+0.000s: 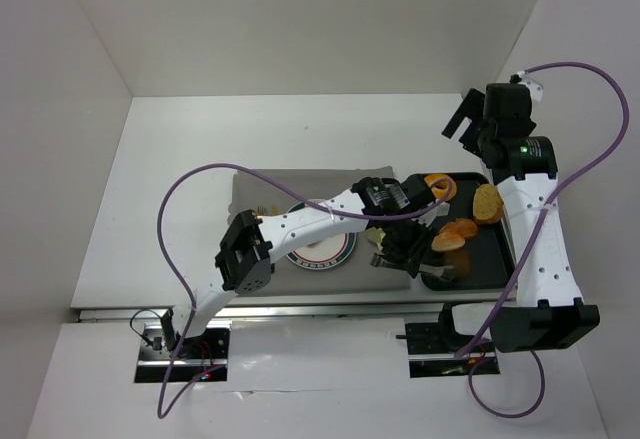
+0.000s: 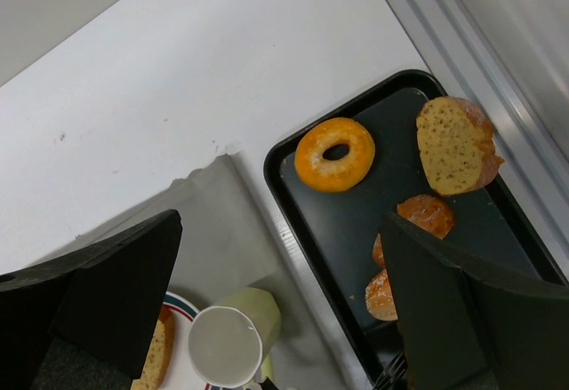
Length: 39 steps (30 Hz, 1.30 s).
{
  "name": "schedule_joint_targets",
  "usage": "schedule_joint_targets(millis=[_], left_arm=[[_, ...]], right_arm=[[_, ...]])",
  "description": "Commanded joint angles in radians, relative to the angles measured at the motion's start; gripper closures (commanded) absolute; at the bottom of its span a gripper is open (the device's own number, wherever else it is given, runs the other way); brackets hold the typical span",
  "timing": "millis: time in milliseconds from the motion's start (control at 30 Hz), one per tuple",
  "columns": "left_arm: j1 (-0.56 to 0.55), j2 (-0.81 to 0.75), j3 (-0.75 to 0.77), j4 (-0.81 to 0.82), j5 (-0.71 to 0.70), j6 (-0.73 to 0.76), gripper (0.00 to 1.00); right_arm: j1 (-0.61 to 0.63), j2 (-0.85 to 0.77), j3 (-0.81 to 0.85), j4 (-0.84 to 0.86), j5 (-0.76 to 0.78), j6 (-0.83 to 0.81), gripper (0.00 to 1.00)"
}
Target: Place the bread
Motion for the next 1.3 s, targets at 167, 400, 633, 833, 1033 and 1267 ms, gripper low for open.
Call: schedule_joint_targets(millis=[167,400,633,833,1033,1267], left_arm=[[0.015,-0.148,0.006,-0.019,-0.022,0.038,1.00],[0.037,-0.197,-0.005,-0.028,-0.013,0.038,1.00],[0.037,-0.249,-0.005,-0.048,-0.001,0.048,1.00],[0.072,-0.344,-0.049,-0.058,-0.041,0.048,1.00],[0.133,-0.445,-0.155,-0.045,-0.122,0.037,1.00],[0.216,-0.618,-0.342,0.013,-0.248,-0.029,1.00]], right_arm=[[-0.008,-0.006,0.005,0.033,-0.005,-0.009,0.00],[-0.008,-0.006,0.005,0.042,-0.014,-0.009,0.00],[-0.008,-0.006,0.005,0.042,-0.005,-0.009,0.00],[-0.008,-0.006,0.005,0.042,-0.005,-0.009,0.00],[-0.008,0.003,0.005,0.053,-0.014,-0.009,0.00],[-0.008,0.013,0.014,0.053,-0.024,-0.009,0.00]])
